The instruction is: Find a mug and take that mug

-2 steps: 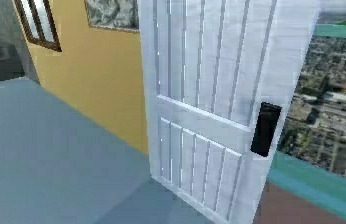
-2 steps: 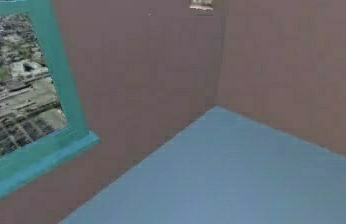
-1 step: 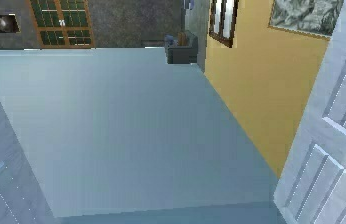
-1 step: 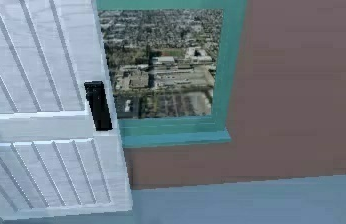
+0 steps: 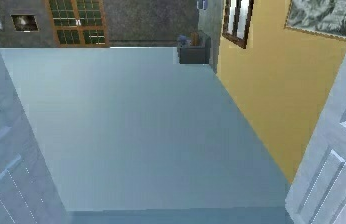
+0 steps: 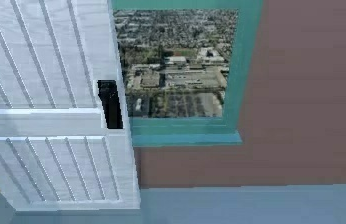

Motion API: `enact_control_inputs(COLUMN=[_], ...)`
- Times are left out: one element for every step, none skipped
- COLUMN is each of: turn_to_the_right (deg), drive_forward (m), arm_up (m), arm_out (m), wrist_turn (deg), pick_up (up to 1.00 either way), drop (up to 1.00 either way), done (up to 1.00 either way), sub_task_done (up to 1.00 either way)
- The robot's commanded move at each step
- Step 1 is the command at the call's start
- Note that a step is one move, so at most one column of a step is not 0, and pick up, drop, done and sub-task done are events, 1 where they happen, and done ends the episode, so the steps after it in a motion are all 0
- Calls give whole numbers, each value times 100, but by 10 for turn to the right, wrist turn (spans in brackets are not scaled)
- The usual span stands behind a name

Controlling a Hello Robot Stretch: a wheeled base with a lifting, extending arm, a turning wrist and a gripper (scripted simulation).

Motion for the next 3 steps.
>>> enact_control_inputs(turn_to_the_right=[0, -210, 0], drive_forward=[30, 0, 100], arm_up=[0, 0, 0], arm_out=[0, 0, 0], wrist_turn=[0, 0, 0], pick_up=[0, 0, 0], drop=[0, 0, 0], done=[0, 0, 0], sub_task_done=[0, 0, 0])
